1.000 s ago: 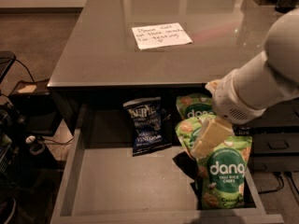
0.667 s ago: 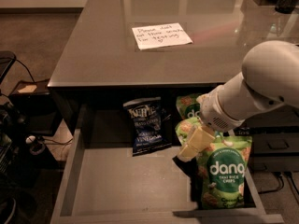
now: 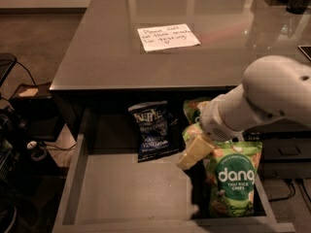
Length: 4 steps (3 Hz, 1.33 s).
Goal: Pick blue chip bag from top drawer and place on counter
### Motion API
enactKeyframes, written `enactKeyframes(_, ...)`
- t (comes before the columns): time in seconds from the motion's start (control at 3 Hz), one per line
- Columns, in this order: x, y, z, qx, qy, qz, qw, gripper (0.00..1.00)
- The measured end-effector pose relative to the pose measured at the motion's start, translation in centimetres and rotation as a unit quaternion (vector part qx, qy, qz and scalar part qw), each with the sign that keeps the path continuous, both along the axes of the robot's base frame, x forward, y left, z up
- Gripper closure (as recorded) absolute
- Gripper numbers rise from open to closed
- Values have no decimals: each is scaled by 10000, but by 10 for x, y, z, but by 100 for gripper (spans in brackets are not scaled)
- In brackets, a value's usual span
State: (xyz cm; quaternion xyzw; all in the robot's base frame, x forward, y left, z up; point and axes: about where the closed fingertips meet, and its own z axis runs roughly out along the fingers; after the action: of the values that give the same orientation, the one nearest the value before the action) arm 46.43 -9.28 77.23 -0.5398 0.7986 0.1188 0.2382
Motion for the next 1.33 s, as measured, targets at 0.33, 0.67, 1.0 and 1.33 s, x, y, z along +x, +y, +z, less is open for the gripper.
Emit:
enactKeyframes(0.33,10,37,-25,233,-241,60,9994,0)
enactKeyframes(0.67,43,94,-62,359,-663,-113,9971,0)
enactKeyframes(1.0,43,94,-62,359,-665,-113,9971,0)
enactKeyframes(1.33,49,98,-63,372,-871,-179,9953,0)
